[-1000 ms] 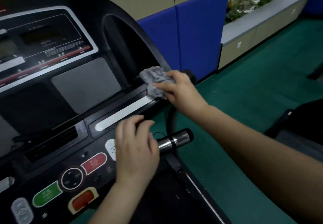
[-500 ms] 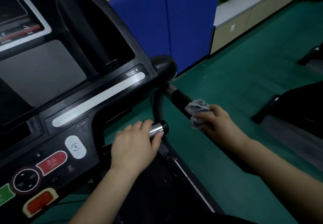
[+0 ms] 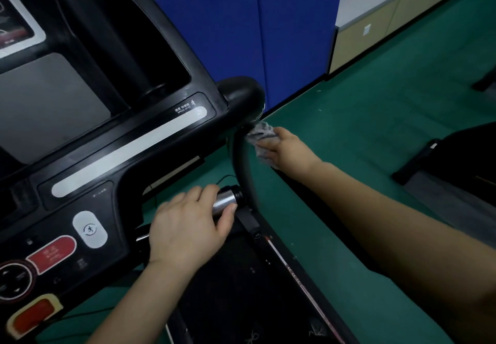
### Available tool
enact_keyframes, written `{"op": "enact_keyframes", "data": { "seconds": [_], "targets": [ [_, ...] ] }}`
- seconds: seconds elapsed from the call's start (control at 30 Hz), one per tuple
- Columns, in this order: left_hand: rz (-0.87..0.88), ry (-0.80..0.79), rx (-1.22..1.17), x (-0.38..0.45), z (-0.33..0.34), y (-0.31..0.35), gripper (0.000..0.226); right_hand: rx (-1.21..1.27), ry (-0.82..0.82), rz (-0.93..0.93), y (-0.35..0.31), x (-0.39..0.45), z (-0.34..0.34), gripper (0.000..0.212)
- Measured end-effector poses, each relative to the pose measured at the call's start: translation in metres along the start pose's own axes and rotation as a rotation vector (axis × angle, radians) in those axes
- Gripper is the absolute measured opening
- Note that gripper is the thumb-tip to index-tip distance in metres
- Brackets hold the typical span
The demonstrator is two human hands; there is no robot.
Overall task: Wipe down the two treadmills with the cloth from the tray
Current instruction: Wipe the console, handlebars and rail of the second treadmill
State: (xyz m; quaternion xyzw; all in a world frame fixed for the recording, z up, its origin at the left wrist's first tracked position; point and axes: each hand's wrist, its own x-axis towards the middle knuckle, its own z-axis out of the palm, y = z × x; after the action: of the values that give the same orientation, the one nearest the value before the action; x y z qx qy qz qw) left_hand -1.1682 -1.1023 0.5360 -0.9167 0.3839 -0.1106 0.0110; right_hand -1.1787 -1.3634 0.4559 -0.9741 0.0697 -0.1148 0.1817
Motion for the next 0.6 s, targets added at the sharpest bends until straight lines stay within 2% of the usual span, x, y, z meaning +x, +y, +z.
{"op": "enact_keyframes", "data": {
  "seconds": [0.07, 0.2, 0.3, 0.43, 0.6],
  "targets": [
    [0.003, -0.001, -0.003, 0.0, 0.0, 0.001, 0.047, 0.095, 0.005, 0.043, 0.003, -0.015, 0.003, 0.034],
    [0.01, 0.004, -0.014, 0.001, 0.0, 0.002, 0.048, 0.025, 0.008, 0.1, 0.009, -0.044, 0.012, 0.03],
    [0.013, 0.008, -0.035, 0.001, 0.001, 0.001, 0.048, 0.09, -0.005, 0.139, 0.003, -0.021, 0.004, 0.028],
    [0.022, 0.019, -0.031, 0.001, 0.001, 0.001, 0.048, 0.137, -0.105, 0.155, 0.001, 0.031, 0.004, 0.034],
    [0.016, 0.023, -0.026, 0.0, 0.002, 0.001, 0.048, 0.135, -0.066, 0.217, 0.001, 0.053, 0.009, 0.03]
  ]
}}
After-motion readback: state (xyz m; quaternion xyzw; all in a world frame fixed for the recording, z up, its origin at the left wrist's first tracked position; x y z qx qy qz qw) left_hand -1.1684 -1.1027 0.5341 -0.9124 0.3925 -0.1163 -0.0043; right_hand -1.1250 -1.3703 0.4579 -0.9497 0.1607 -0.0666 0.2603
